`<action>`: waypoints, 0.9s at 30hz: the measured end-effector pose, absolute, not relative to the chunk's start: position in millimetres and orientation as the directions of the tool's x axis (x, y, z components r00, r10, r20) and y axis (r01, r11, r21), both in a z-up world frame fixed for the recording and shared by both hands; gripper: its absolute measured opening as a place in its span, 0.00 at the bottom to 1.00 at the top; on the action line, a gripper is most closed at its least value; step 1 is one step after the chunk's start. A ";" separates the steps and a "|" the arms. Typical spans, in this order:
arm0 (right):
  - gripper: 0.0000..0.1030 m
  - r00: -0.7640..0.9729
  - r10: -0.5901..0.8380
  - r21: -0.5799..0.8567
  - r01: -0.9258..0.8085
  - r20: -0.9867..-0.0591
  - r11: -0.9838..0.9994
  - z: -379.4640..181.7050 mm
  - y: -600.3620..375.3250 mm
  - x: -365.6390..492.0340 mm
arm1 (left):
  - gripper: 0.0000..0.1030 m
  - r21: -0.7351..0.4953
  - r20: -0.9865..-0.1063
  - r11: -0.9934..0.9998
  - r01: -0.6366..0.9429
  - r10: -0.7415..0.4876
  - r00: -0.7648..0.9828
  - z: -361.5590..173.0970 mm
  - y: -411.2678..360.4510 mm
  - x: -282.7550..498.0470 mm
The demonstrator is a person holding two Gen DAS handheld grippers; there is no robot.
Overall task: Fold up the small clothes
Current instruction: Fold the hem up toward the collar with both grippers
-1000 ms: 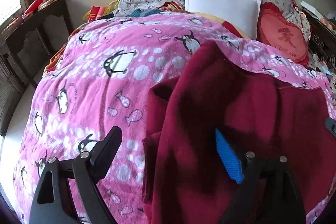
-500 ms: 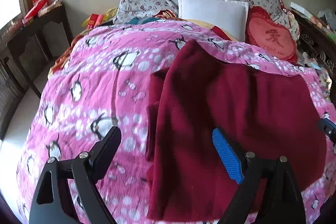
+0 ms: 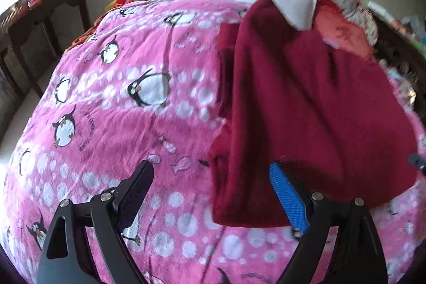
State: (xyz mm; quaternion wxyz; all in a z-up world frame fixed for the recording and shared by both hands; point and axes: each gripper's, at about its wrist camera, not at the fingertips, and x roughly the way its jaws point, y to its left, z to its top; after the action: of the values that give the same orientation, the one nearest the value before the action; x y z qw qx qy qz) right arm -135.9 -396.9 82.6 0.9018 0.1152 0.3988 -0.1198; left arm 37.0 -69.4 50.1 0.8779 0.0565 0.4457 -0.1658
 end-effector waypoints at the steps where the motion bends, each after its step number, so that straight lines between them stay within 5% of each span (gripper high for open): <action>1: 0.20 0.656 -0.132 0.102 0.306 -0.743 0.947 82.6 -394.7 -136.3 | 0.82 -0.035 -0.808 0.940 0.340 -0.227 0.544 46.2 -71.2 38.3; 3: 0.15 0.667 -0.118 0.120 0.301 -0.736 0.946 83.4 -396.8 -139.5 | 0.71 -0.033 -0.822 0.937 0.347 -0.223 0.523 38.9 -72.2 42.4; 4: 0.08 0.666 -0.119 0.125 0.307 -0.737 0.943 82.9 -398.7 -141.3 | 0.71 -0.038 -0.833 0.937 0.347 -0.221 0.507 34.8 -71.7 44.9; 11: 0.09 0.641 -0.162 0.062 0.312 -0.750 0.948 87.1 -388.8 -140.8 | 0.71 -0.033 -0.827 0.946 0.323 -0.208 0.523 40.1 -61.2 39.4; 14: 0.21 0.699 -0.168 0.103 0.328 -0.695 0.939 119.3 -380.8 -141.8 | 0.71 -0.008 -0.811 0.950 0.313 -0.190 0.554 46.3 -59.6 32.4; 16: 0.46 0.732 -0.129 0.132 0.288 -0.669 0.948 132.9 -370.3 -132.7 | 0.71 0.007 -0.801 0.952 0.305 -0.177 0.571 47.4 -60.7 28.3; 18: 0.50 0.761 -0.059 0.181 0.228 -0.646 0.957 142.3 -354.2 -111.6 | 0.71 0.009 -0.795 0.954 0.299 -0.175 0.581 46.2 -61.6 25.1; 21: 0.49 0.766 0.019 0.193 0.138 -0.642 0.972 143.9 -324.1 -67.1 | 0.71 -0.020 -0.790 0.956 0.292 -0.194 0.582 43.0 -57.4 19.8; 25: 0.29 0.744 0.053 0.150 0.065 -0.666 0.987 132.6 -284.2 -3.6 | 0.72 -0.110 -0.794 0.955 0.276 -0.251 0.554 36.9 -47.7 21.6; 27: 0.29 0.744 0.072 0.152 0.039 -0.664 0.988 128.7 -267.4 27.1 | 0.76 -0.164 -0.789 0.952 0.258 -0.283 0.545 33.0 -40.2 23.5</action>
State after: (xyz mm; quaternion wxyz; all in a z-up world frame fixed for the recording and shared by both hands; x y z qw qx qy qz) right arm 27.1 -267.4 128.7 0.9306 0.0781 0.3574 0.0089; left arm 23.5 -40.2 33.0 0.8787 -0.0139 0.4516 -0.1541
